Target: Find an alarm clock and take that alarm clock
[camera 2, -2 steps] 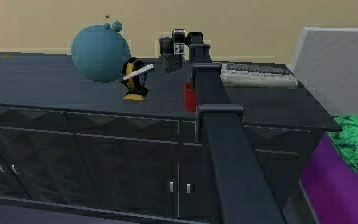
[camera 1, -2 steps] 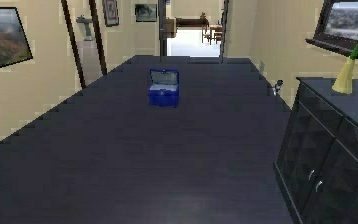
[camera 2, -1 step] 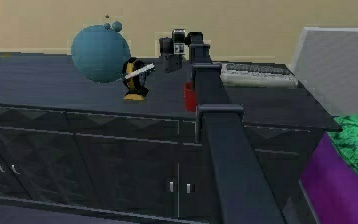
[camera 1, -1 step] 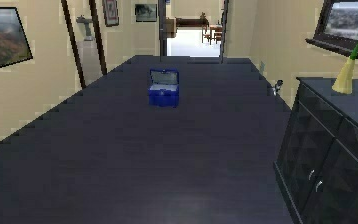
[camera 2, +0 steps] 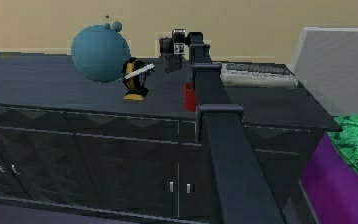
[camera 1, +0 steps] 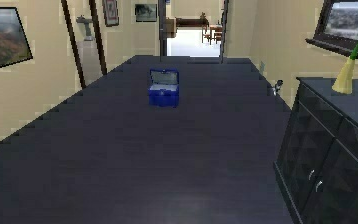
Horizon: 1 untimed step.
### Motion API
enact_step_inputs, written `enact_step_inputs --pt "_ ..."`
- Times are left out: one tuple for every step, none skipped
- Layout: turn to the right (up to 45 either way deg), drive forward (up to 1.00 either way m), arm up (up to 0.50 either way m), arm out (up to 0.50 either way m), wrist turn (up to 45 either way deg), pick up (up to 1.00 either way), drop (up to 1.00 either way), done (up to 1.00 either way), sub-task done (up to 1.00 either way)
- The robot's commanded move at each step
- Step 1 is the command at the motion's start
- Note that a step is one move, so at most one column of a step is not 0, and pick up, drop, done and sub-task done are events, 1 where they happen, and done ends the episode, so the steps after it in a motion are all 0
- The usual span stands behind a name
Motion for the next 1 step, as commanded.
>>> enact_step_inputs --pt "0.0 0.00 0.00 0.00 0.0 0.00 0.00 1.00 0.00"
